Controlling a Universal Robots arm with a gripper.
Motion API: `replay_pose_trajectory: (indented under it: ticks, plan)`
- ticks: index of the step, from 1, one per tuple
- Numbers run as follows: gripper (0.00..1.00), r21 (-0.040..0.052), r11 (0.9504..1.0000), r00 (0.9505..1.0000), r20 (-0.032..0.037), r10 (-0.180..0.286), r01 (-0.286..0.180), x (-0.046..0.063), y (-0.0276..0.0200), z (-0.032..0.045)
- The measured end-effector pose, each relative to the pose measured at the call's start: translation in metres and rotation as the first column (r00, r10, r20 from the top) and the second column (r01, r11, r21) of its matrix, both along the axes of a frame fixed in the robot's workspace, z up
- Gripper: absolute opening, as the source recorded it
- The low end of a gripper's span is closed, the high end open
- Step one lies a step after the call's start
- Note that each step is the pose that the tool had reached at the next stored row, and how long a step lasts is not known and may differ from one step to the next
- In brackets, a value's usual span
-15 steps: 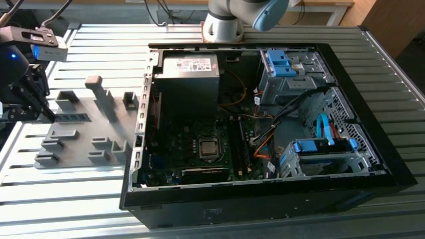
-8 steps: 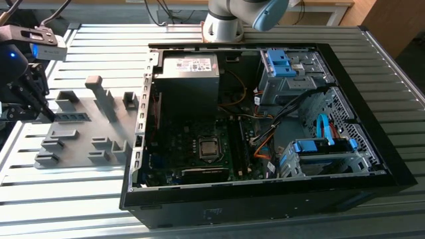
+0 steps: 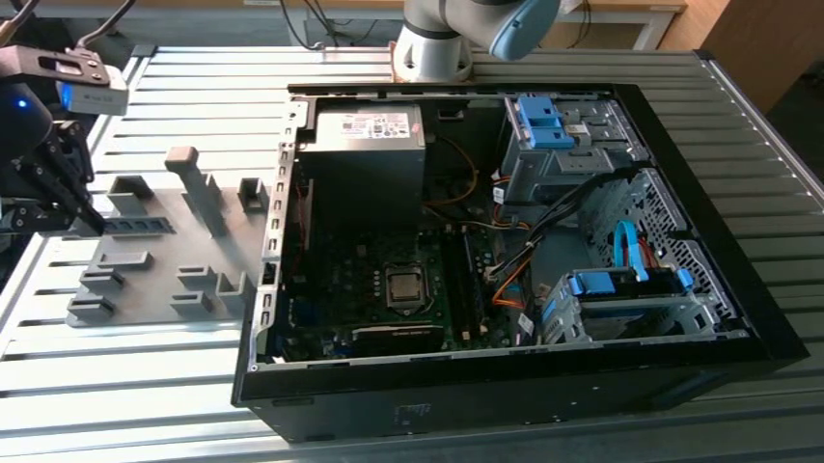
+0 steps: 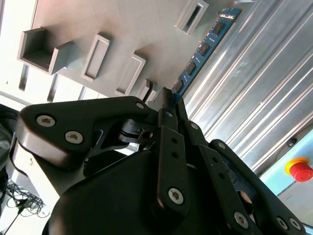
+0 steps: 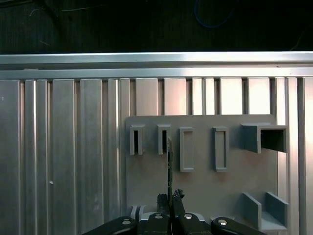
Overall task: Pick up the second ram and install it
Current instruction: 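Pick up the second ram and move it above second insertion slot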
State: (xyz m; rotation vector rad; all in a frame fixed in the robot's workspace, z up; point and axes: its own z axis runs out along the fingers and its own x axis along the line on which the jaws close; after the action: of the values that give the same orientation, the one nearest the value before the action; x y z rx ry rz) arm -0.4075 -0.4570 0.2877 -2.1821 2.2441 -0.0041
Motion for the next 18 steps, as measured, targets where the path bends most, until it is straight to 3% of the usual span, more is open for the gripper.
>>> replay_pose_trajectory:
  ticks: [18]
  plan:
    - [0.14,0.0001,1.0,1.0,0.0001,0.0,0.0,0.0,0.0,0.0097]
